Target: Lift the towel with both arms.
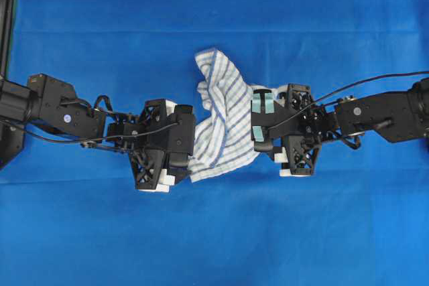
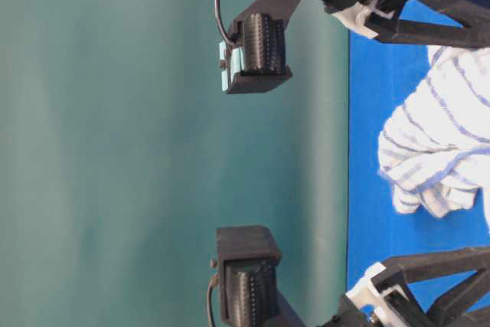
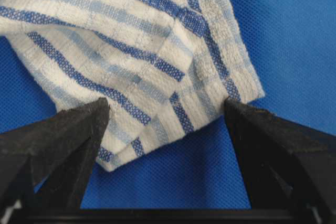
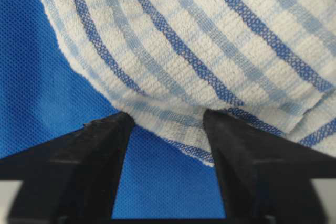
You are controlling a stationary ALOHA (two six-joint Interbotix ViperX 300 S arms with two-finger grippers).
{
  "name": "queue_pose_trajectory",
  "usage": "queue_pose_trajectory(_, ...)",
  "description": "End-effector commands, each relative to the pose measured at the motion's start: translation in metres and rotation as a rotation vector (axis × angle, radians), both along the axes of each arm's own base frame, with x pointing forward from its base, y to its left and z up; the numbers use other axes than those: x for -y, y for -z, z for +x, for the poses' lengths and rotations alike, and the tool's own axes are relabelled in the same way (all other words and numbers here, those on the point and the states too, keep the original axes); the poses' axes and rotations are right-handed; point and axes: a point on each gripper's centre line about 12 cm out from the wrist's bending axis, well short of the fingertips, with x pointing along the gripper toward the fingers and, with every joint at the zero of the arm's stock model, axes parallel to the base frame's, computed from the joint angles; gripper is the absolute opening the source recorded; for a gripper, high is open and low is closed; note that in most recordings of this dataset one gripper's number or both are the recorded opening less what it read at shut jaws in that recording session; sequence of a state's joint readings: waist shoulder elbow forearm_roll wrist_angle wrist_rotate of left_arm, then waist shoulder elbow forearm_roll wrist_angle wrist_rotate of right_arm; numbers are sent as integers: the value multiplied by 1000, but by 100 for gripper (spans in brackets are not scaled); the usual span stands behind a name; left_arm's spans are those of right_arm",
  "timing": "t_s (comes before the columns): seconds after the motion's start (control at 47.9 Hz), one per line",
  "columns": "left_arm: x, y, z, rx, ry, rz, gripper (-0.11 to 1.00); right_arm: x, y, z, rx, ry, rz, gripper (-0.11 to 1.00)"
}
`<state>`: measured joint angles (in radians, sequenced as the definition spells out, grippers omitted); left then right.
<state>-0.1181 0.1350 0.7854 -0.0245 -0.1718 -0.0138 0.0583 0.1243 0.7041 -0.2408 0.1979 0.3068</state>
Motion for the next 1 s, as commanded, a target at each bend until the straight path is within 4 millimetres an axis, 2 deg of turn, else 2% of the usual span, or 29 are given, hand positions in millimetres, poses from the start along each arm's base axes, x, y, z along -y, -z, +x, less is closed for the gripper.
queue_pose_trajectory(0.0,-1,-8,8,27,-5,-3,83,0,-7,8,35,-2,3,58)
queue_pose_trajectory(0.063,-1,-4,11,12,-7,-2,80,1,-7,9,42,2,7,46)
queue_pose_trajectory(0.104,0,-2,13,1,-6,-1,73,1,-7,9,44,1,6,36)
queue_pose_trajectory(0.209,0,1,14,-49,-5,4,44,0,-7,9,42,-1,6,7)
queue_pose_trajectory(0.313,-1,3,11,-81,-4,7,17,0,-8,9,45,2,8,5)
queue_pose_trajectory(0.376,0,0,9,-89,-1,9,7,0,-9,9,50,2,9,5)
queue_pose_trajectory(0.501,-1,-17,7,-74,-4,4,7,0,-22,11,85,5,13,5)
queue_pose_trajectory(0.626,-1,-54,6,-16,-5,-6,7,0,-46,11,141,19,28,5)
queue_pose_trajectory(0.898,-12,-127,-4,106,-31,-21,7,4,-119,-1,225,50,20,5)
queue_pose_trajectory(0.981,-17,-150,-7,140,-43,-23,7,6,-147,-5,252,63,13,5)
